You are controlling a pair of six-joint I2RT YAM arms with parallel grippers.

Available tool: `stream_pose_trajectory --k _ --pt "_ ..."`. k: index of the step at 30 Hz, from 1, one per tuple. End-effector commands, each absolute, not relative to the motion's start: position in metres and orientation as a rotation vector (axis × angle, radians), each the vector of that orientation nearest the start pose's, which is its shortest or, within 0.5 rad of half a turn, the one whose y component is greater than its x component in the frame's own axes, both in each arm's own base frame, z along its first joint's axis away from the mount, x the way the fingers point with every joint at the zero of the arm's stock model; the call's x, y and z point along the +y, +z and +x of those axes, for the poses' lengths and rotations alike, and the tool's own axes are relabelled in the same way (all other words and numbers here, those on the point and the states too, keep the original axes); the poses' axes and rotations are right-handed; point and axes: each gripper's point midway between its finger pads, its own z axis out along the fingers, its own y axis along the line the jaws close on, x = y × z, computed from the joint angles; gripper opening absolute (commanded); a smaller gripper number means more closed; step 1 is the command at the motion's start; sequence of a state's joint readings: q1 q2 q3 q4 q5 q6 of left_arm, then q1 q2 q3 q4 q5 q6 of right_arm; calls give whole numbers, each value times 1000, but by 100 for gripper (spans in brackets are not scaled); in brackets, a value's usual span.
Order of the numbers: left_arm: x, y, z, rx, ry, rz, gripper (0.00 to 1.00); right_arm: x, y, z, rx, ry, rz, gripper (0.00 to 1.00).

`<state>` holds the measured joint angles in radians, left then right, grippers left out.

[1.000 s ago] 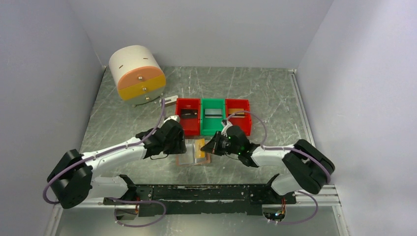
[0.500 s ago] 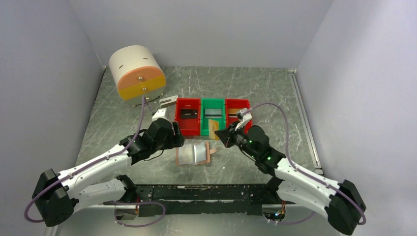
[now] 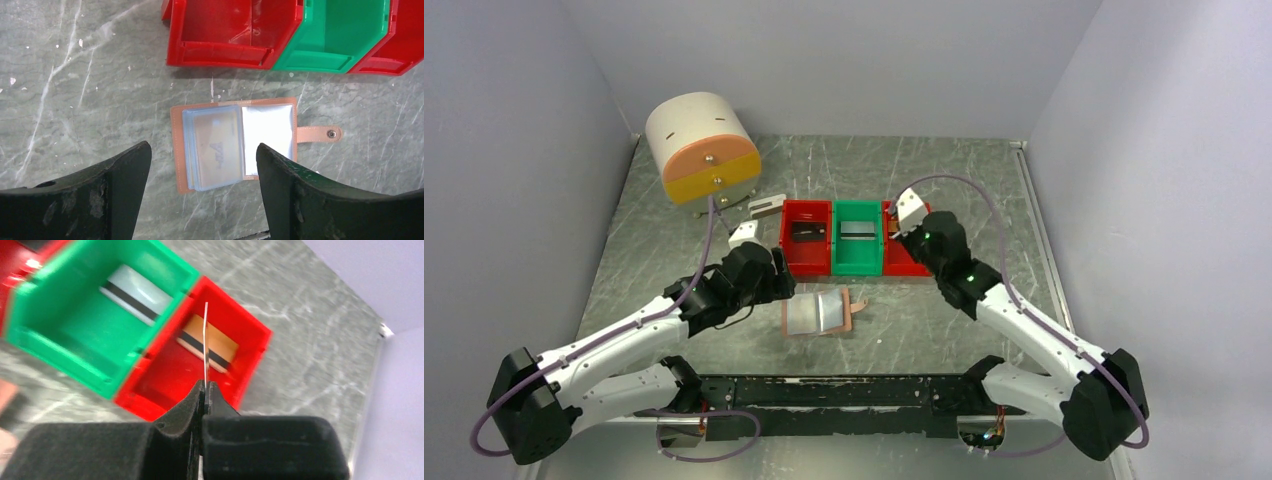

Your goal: Take the credit cards out of the card holder

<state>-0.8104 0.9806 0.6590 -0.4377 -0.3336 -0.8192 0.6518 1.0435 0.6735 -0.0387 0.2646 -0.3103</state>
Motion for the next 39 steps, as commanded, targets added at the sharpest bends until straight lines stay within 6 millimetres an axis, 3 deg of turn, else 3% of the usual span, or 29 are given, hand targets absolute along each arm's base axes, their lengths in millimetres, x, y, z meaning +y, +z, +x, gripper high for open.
stream_pose_trajectory --k 1,5,10,16,23,31,39 --pt "-180 121 220 2302 -418 -189 83 130 184 323 1824 -100 -902 0" --pt "-178 122 220 2292 -420 -188 84 128 164 321 1866 -96 -1137 0" --pt "-178 122 219 2296 -419 -187 85 138 157 323 1825 -36 -1327 0" --pt "-174 123 216 2294 -413 -194 85 123 132 331 1859 -140 -1460 0" --pt "-171 124 216 2286 -410 -189 85 132 128 353 1799 -168 -1442 0" --pt "-168 129 214 2286 -398 -190 84 125 111 384 1799 -272 -1463 0" --pt "-160 132 211 2270 -387 -198 86 133 95 396 1777 -260 -1536 0"
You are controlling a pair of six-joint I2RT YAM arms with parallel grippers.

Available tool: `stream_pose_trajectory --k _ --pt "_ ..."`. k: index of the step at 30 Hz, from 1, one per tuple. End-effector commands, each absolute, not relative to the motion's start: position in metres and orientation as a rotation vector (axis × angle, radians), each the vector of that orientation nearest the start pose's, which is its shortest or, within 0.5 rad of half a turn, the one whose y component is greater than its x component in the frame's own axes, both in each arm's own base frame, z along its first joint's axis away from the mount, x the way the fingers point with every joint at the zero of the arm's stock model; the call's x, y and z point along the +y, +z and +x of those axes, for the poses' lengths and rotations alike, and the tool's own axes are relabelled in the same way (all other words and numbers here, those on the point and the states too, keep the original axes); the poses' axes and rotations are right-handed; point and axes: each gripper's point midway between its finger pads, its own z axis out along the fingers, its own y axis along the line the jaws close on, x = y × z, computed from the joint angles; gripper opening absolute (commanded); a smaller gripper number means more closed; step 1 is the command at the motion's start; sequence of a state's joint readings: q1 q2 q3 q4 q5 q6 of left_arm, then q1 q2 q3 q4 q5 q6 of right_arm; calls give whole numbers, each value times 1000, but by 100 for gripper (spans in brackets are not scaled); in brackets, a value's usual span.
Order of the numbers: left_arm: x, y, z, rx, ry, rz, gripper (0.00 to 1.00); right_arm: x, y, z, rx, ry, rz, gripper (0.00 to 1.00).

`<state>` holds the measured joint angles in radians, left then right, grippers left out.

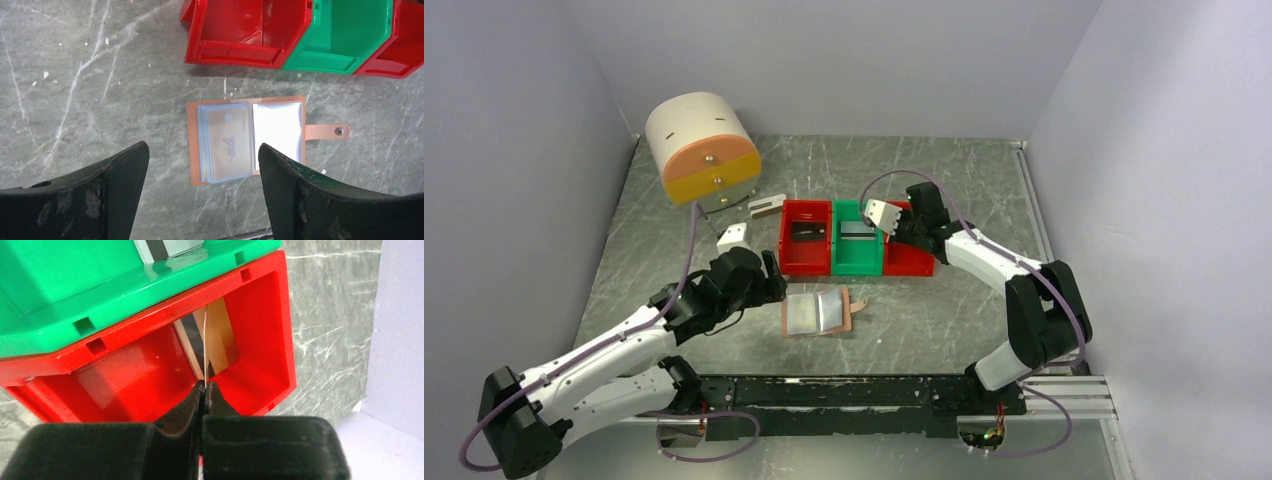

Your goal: Take the credit cards out of the card holder

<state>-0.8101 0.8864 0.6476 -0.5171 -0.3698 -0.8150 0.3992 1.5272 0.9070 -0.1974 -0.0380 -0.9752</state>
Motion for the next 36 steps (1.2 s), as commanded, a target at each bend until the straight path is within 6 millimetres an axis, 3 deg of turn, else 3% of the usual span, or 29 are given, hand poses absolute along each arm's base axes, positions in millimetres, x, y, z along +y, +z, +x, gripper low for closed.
stream_pose_trajectory --k 1,8,26,36 --pt "-159 133 211 2269 -387 -199 86 133 95 398 1774 -265 -1544 0" --pt "-159 132 210 2272 -391 -206 86 137 92 415 1728 -304 -1551 0" --pt "-156 128 207 2287 -369 -204 86 136 70 426 1723 -335 -1587 7" --pt "-154 121 205 2317 -342 -215 86 128 63 423 1748 -338 -1570 25"
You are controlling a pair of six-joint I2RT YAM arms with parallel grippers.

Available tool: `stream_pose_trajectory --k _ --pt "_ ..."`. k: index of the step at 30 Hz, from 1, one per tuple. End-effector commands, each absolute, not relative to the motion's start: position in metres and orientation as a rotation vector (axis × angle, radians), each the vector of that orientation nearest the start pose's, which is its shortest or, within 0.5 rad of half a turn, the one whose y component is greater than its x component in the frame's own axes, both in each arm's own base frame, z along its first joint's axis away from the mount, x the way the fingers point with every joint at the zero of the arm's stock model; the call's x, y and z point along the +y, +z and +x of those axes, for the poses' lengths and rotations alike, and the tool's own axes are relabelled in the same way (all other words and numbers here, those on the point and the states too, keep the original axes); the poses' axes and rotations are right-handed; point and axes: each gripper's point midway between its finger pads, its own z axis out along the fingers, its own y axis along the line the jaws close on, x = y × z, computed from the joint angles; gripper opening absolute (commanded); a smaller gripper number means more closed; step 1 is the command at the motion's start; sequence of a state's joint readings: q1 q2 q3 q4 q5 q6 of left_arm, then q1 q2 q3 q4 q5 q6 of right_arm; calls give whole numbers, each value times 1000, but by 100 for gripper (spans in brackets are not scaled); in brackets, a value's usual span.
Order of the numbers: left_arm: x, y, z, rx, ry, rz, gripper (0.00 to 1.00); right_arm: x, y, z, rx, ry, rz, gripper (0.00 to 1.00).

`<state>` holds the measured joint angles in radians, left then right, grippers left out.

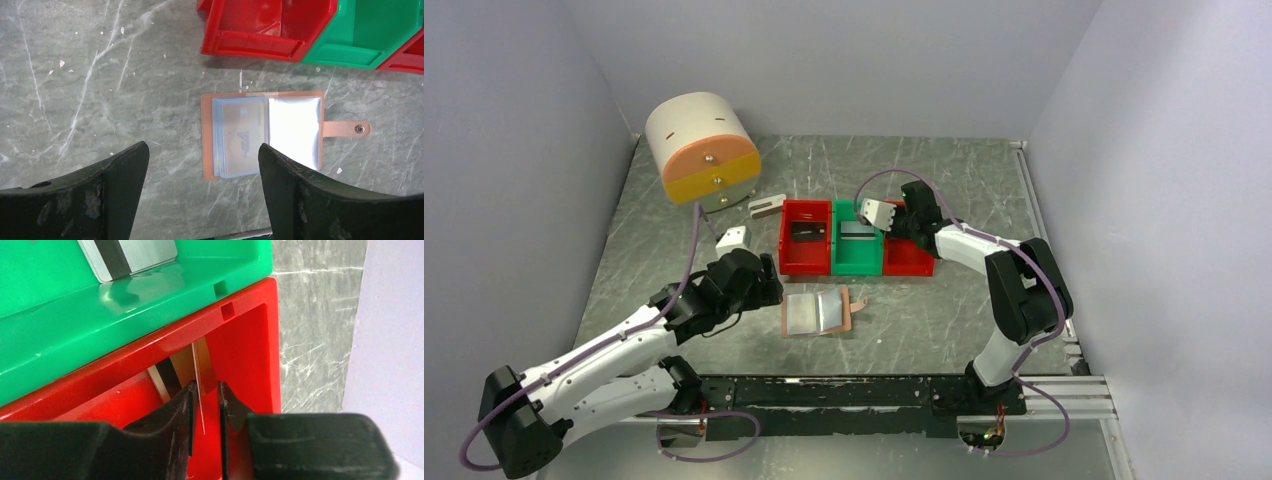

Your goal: Take the credit cards out of the card holder

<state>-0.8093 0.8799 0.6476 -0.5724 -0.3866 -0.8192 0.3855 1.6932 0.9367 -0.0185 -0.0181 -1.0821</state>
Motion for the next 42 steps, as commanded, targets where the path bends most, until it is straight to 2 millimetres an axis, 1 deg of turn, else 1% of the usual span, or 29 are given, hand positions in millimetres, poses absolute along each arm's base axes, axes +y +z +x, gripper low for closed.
stream_pose_trajectory --k 1,5,10,13,19,23,25,27,35,37,40,41,42 --pt "-153 121 205 2316 -343 -217 86 127 62 423 1751 -343 -1571 26" --pt "-152 122 204 2313 -343 -215 86 127 61 419 1763 -315 -1566 27" --pt "-154 120 205 2318 -343 -207 86 122 58 416 1786 -307 -1568 29" --pt "-157 118 206 2328 -344 -196 86 122 59 414 1789 -300 -1566 35" --pt "-160 114 206 2350 -341 -183 85 122 61 417 1798 -299 -1553 38" --pt "-161 115 206 2347 -342 -185 86 123 64 418 1798 -290 -1534 40" --pt "-161 115 207 2345 -344 -184 86 125 63 416 1803 -275 -1549 46" --pt "-163 116 207 2344 -351 -180 86 125 62 417 1813 -272 -1544 49" --pt "-163 113 207 2358 -338 -175 85 123 57 415 1836 -276 -1536 52" --pt "-163 113 207 2356 -347 -176 86 122 61 418 1842 -284 -1502 52" --pt "-164 113 207 2356 -353 -176 86 126 75 421 1839 -259 -1443 52" --pt "-165 113 207 2357 -353 -175 86 127 81 423 1845 -255 -1407 52" --pt "-165 113 207 2357 -352 -176 85 128 87 424 1872 -238 -1335 52"
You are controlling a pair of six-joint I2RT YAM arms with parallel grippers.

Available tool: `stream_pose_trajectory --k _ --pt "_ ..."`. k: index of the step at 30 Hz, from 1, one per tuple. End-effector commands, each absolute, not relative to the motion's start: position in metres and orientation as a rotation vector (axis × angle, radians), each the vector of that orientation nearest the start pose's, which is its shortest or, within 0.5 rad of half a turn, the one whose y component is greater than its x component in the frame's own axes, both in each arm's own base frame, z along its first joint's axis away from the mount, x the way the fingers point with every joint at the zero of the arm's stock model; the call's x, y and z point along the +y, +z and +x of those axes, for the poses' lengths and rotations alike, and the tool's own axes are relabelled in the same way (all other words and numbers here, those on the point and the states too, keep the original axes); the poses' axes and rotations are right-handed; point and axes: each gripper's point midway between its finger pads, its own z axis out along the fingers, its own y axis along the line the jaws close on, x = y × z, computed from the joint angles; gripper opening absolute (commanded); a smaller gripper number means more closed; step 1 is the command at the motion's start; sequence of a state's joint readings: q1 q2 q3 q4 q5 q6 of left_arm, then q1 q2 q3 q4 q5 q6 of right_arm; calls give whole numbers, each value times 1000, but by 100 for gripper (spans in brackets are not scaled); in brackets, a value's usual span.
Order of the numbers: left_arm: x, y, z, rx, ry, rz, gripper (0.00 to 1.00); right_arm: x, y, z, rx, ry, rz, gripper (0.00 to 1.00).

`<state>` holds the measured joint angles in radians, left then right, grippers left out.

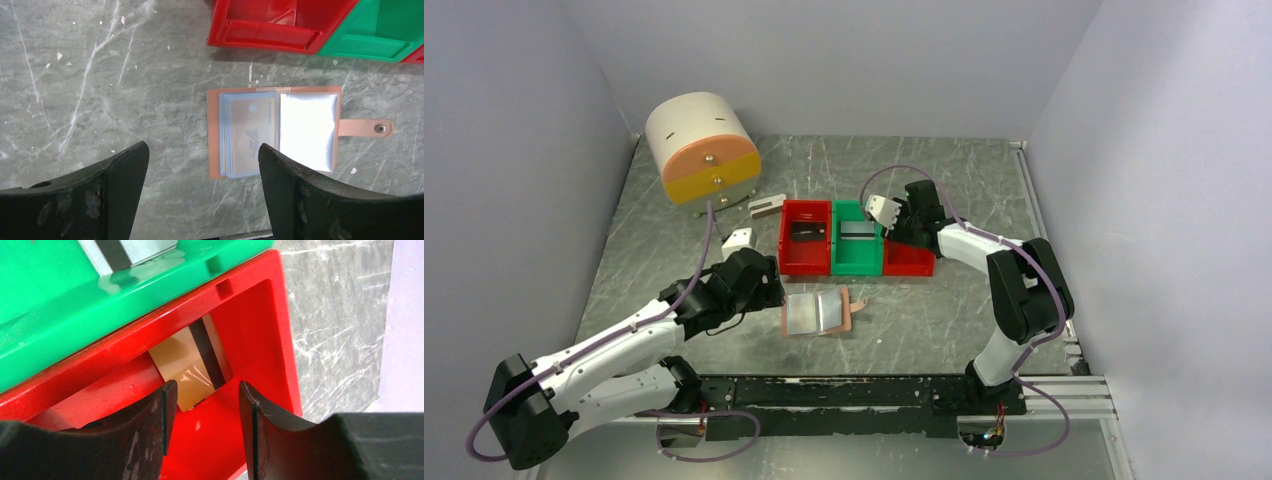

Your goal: Take the credit cards out of the card holder

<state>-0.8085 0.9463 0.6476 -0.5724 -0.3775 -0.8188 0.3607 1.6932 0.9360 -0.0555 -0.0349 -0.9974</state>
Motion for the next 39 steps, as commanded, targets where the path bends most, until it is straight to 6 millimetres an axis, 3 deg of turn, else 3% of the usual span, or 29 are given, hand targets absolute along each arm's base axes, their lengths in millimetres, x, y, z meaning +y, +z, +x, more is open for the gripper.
stream_pose_trajectory --k 1,3,7,11,14,18,21,25,30,32,39 --pt "-165 113 208 2359 -349 -176 85 130 91 423 1899 -206 -1267 51" --pt "-166 113 209 2360 -347 -180 85 136 102 422 1942 -121 -1101 49" --pt "-168 114 210 2351 -364 -186 85 144 150 411 1882 25 -725 52" --pt "-169 119 213 2332 -370 -194 85 137 186 394 1871 151 -350 65" --pt "-167 121 215 2320 -358 -219 85 127 193 381 1959 200 -119 70" --pt "-165 125 216 2301 -367 -253 85 120 165 350 2146 254 84 63" --pt "-162 129 216 2283 -372 -272 85 139 154 325 2202 438 121 55" --pt "-165 130 217 2275 -398 -271 86 194 157 290 2198 817 57 54" --pt "-159 128 218 2290 -350 -337 85 248 149 247 2268 698 -57 53" --pt "-155 129 217 2284 -333 -373 84 260 146 234 2262 643 -42 53" --pt "-137 136 213 2221 -326 -457 85 302 118 198 2326 717 -113 53"
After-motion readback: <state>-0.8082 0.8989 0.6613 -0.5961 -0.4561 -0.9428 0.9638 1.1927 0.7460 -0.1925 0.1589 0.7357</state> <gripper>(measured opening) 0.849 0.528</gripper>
